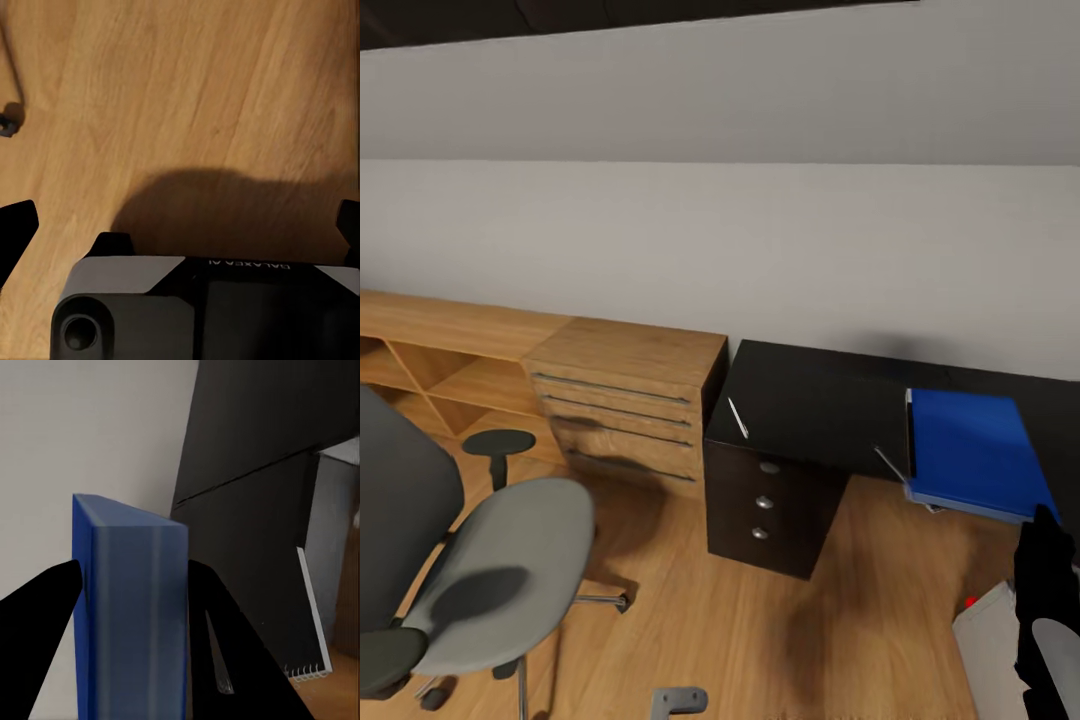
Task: In the bedroom, organize the workspace by keeping the computer under the desk, ensuring the monitor is on the desk, placing the keyboard on the desk next to the monitor, placing the mouse on the desk next to the keyboard, moving the folder from the swivel chair onto the desk next to the mouse, stacking the notebook on top of the folder with the pen on top of the notebook, and positioning the swivel chair next to the desk.
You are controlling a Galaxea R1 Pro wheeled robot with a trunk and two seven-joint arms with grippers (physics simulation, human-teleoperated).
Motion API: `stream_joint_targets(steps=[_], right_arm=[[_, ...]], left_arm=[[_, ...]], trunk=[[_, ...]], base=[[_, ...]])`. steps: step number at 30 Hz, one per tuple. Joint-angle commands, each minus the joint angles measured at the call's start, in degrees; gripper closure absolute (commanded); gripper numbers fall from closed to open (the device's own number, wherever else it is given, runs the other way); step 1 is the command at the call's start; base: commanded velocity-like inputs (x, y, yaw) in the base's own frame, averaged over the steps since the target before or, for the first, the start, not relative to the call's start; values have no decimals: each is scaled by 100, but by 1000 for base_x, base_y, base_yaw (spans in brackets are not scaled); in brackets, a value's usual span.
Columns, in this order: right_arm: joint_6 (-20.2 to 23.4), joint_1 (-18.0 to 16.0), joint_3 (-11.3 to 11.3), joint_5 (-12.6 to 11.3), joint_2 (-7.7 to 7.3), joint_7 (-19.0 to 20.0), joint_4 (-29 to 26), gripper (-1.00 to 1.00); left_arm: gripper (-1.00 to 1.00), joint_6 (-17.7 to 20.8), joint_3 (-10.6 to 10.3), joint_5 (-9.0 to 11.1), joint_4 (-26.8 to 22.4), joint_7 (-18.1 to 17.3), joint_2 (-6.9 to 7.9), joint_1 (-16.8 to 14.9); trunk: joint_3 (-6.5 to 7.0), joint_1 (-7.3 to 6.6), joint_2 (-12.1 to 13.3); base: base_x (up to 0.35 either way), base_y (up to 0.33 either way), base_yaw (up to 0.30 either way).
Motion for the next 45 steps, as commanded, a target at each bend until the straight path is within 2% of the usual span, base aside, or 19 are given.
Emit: stream_joint_targets(steps=[1, 30, 45], right_arm=[[-28, -4, 6, -33, -3, -16, -7, 100], [-3, -4, -40, -46, -3, -10, 27, 100], [-4, -4, -21, -140, 20, 47, 1, 100]], left_arm=[[-100, 13, -17, 46, -7, 49, 3, -4], [-100, 13, -15, 64, -3, 58, 11, -4], [-100, 13, -15, 64, 42, 49, 1, -4]], trunk=[[-5, 0, -4], [-5, 0, -4], [-5, 0, -4]], base=[[0, 0, -298], [0, 0, -296], [0, 0, -36]])
